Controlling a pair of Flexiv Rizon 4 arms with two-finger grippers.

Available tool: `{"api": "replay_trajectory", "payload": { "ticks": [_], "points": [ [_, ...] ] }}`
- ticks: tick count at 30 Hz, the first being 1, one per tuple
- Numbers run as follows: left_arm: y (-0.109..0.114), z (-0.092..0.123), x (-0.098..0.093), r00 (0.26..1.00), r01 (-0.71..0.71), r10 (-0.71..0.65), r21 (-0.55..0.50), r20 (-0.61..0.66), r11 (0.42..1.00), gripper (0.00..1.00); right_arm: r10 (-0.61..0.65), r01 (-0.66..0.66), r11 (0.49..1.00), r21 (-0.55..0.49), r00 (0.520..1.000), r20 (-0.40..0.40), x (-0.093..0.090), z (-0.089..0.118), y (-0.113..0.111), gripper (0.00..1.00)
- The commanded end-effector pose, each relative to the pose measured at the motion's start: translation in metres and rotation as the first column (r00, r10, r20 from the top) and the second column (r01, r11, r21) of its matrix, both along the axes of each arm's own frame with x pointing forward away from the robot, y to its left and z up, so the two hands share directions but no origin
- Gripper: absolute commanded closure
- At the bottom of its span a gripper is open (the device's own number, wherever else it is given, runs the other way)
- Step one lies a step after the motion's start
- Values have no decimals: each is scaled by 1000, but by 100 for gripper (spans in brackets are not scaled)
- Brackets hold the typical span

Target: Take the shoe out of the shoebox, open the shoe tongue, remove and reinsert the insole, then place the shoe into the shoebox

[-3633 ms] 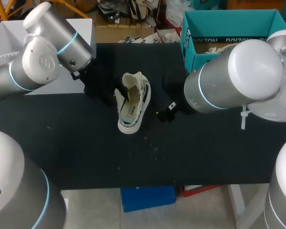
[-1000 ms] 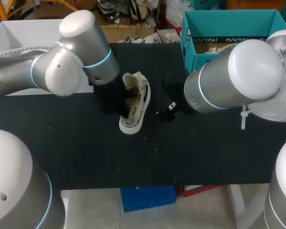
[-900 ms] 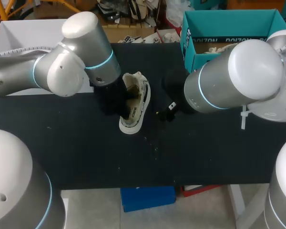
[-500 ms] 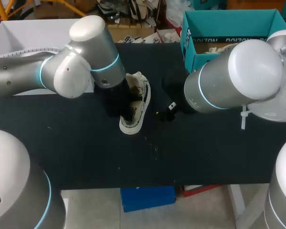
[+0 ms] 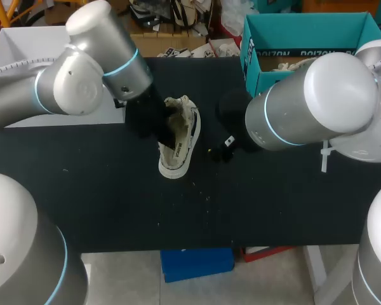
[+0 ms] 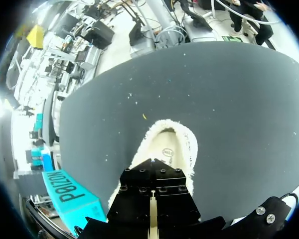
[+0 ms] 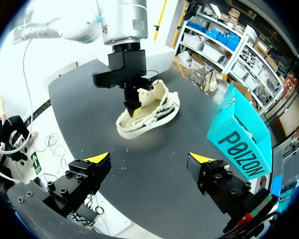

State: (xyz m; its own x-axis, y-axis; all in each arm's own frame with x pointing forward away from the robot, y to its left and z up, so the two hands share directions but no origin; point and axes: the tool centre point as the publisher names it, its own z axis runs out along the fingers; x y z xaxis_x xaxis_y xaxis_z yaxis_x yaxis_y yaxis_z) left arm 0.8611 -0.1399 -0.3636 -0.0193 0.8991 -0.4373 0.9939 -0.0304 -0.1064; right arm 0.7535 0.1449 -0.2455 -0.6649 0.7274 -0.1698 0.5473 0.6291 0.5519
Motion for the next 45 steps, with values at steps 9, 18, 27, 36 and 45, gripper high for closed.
{"api": "replay_trajectory", "payload": {
  "ticks": [9,18,27,36,45],
  "points": [
    [48,49,9,904,-370,358,-8,-232,929,0,0,0,1000,2,1000,1,-1,-1,-1,0],
    [48,49,9,904,-370,358,-8,-232,929,0,0,0,1000,2,1000,1,-1,-1,-1,0],
    [48,49,9,904,-370,358,-8,-232,929,0,0,0,1000,2,1000,1,-1,-1,-1,0],
    [51,55,10,821,-469,450,37,-352,883,0,0,0,1000,2,1000,1,-1,-1,-1,0],
    [62,58,20,715,-573,562,111,-415,812,0,0,0,1000,2,1000,1,-1,-1,-1,0]
  ]
}}
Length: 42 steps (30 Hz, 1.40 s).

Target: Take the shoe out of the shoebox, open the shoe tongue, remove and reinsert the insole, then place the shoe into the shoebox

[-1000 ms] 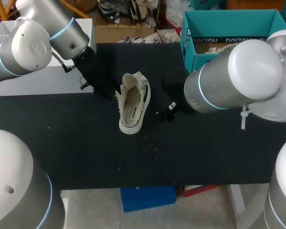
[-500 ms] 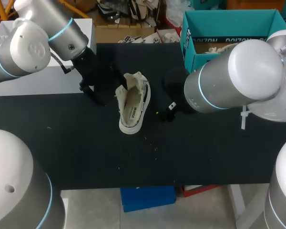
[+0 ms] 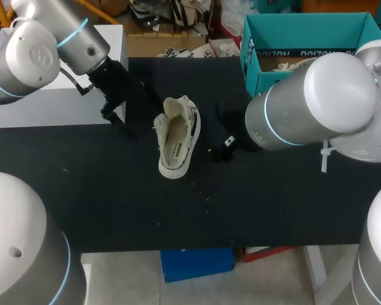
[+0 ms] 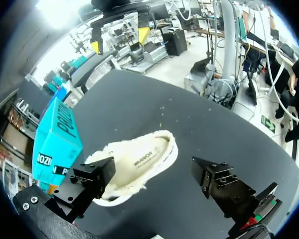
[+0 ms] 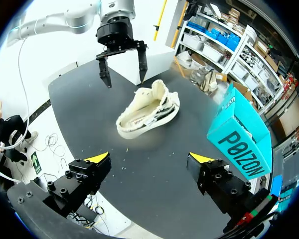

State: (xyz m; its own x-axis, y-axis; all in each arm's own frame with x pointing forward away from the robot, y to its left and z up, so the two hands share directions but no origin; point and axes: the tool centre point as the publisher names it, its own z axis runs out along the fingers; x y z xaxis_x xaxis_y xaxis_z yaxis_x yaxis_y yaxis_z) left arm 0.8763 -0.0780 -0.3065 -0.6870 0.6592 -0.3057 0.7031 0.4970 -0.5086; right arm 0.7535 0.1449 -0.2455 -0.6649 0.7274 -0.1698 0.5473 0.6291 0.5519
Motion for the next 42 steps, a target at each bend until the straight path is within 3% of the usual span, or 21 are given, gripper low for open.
{"api": "replay_trajectory", "payload": {
  "ticks": [1,10,42],
  "points": [
    [1,1,5,999,-42,43,17,-25,999,0,0,0,1000,2,1000,1,-1,-1,-1,0],
    [8,-3,16,981,-177,179,34,-69,984,0,0,0,1000,2,1000,1,-1,-1,-1,0],
    [9,-1,17,982,-182,184,40,-51,983,0,0,0,1000,2,1000,1,-1,-1,-1,0]
  ]
}}
